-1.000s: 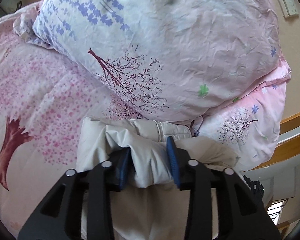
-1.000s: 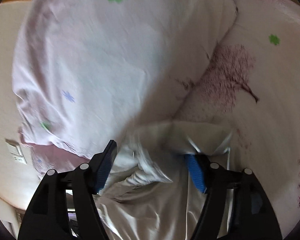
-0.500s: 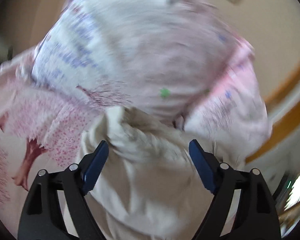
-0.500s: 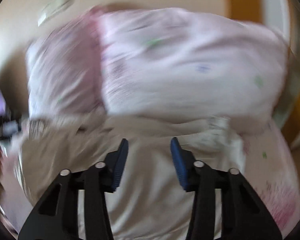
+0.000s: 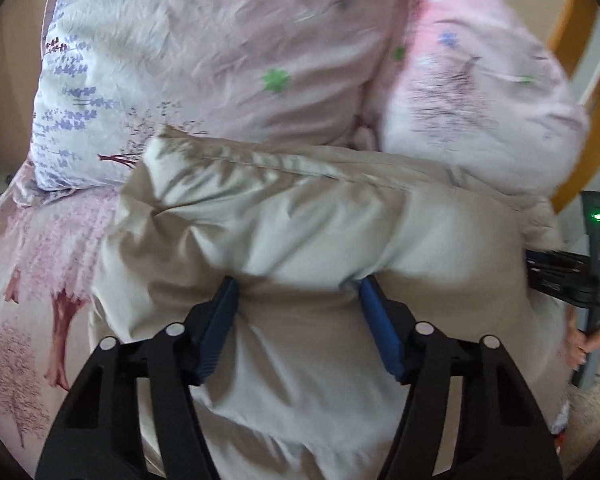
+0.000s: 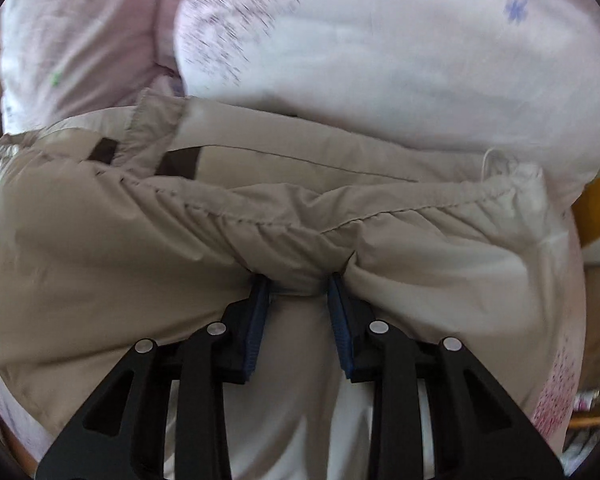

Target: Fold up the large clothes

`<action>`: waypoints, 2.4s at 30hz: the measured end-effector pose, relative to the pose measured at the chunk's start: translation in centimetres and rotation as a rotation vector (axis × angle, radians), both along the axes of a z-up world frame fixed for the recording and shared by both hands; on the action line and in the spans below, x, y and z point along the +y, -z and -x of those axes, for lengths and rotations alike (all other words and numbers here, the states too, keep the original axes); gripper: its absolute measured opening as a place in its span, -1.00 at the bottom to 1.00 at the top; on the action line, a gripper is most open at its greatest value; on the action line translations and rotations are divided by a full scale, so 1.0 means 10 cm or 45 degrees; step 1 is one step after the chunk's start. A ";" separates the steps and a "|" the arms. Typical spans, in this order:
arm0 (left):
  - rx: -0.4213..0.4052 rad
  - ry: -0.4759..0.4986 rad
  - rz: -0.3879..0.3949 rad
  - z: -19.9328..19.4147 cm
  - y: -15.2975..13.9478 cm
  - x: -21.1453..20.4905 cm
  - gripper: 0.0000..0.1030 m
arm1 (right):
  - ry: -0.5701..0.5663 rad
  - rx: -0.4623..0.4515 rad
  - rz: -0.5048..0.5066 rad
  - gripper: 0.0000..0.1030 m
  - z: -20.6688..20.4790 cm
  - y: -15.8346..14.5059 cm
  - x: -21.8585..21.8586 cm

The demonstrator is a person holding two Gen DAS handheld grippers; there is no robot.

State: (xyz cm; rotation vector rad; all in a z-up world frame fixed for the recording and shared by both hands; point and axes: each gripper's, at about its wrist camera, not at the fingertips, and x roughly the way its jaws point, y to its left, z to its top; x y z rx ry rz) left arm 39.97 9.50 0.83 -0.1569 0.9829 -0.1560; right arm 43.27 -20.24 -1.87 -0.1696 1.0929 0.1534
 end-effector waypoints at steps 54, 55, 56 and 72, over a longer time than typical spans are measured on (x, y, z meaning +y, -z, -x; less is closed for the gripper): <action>-0.120 -0.260 0.550 1.44 0.23 1.13 0.61 | 0.645 -0.212 -1.038 0.66 1.80 0.32 -1.99; -0.110 -0.278 0.574 1.50 0.27 1.14 0.61 | 0.662 -0.191 -1.090 0.66 1.81 0.39 -2.04; -0.092 -0.306 0.616 1.56 0.33 1.15 0.61 | 0.684 -0.162 -1.143 0.66 1.80 0.47 -2.06; 0.019 -0.409 0.893 1.31 0.76 0.84 0.61 | 0.829 -0.139 -1.376 0.52 1.52 0.77 -2.02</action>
